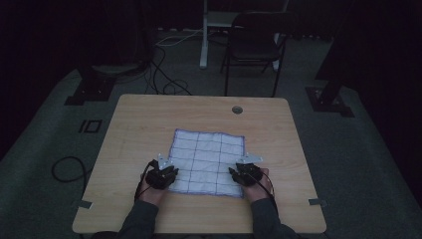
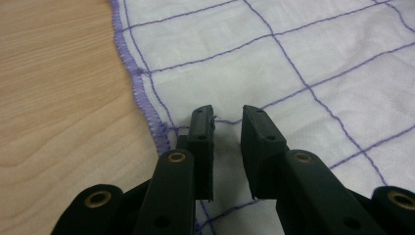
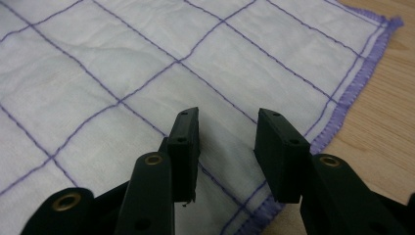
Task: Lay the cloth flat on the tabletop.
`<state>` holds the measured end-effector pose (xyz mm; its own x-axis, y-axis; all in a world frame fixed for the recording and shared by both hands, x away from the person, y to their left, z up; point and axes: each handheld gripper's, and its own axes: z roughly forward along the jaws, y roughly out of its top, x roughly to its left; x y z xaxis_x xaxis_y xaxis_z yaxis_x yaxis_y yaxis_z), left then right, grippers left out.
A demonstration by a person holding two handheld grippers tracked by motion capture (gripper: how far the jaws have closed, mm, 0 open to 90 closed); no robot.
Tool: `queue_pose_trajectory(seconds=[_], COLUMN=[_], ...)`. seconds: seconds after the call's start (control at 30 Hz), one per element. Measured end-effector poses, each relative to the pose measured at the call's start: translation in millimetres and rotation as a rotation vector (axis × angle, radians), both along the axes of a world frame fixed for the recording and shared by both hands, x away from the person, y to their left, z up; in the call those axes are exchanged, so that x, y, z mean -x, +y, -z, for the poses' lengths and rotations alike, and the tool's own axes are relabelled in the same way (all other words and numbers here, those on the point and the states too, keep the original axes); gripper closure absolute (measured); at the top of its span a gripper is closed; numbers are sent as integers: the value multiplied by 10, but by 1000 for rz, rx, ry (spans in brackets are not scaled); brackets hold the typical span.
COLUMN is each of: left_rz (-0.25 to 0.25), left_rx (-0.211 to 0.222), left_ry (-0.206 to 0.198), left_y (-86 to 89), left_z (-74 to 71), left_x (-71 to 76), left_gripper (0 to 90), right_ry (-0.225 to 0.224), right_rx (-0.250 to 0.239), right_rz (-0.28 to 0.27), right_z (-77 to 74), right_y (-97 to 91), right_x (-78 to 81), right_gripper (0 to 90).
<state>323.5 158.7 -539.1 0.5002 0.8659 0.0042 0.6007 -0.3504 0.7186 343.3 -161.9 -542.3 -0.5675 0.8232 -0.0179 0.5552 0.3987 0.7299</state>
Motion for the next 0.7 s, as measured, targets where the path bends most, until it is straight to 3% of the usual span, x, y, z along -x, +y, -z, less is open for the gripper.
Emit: queue_pose_trajectory(seconds=[0.27,0.7], left_rz=[-1,-2], left_rx=[28,24], left_ry=[3,-1], left_y=[25,34], left_z=[10,13], left_x=[90,137], left_gripper=[757,756], right_ry=[-2,-7], right_rx=[-4,-3], right_rz=[-3,-1], right_z=[5,8], right_y=[-9,-12], right_x=[-26,-13], right_gripper=[615,612])
